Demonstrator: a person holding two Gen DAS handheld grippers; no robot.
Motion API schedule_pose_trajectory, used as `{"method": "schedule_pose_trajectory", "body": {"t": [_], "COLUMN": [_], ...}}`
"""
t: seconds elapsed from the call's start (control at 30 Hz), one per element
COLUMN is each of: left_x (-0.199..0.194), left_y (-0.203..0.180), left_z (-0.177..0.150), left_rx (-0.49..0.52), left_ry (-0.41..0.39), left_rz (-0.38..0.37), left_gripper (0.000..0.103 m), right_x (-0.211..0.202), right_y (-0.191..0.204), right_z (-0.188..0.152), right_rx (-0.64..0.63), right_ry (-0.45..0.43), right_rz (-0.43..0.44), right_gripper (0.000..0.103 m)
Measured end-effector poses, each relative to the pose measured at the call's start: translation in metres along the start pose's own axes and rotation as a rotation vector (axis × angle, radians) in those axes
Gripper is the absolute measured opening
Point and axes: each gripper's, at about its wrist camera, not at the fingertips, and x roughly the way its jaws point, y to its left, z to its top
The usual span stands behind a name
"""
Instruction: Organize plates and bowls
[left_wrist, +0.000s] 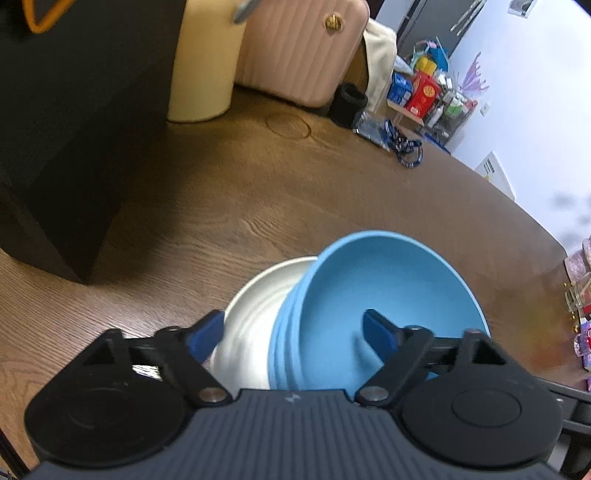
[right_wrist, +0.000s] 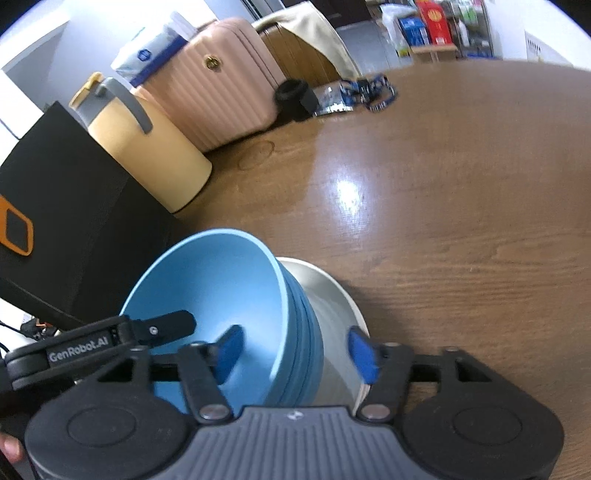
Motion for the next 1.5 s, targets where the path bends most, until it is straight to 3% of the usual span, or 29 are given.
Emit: {"method": "schedule_pose_trajectory", "body": {"t": [0.07, 0.23, 0.57, 1.0, 1.5], "left_x": [-0.007, -0.028, -0.075, -0.099, -0.146], "left_y": [0.002, 0.003, -0.003, -0.028, -0.068], "left_z": [-0.001, -0.009, -0.032, -0.054, -0.110], "left_rx": [0.002, 0.029, 0.098, 0.183, 0.217], "left_ry": [-0.025, -0.109, -0.243, -0.296, -0.387], "left_rz": [0.009, 0.042, 0.009, -0.070, -0.061], "left_gripper": [0.103, 0.103, 0.103, 0.103, 0.103], "right_x": [-0.007, -0.028, -0.068, -0.119, -0.193], "right_y": [0.003, 0.009, 0.019, 0.014, -0.019], "right_z": [-0.001, -0.005, -0.021, -0.052, -0.099], "right_rx": [-0.021, -0.072, -0.118, -0.120, -0.142], "right_ry": [-0.023, -0.086, -0.186, -0.307, -0.433], "right_rz": [-0.012, -0.049, -0.100, -0.106, -0.150], "right_gripper": [0.085, 0.103, 0.103, 0.103, 0.103]}}
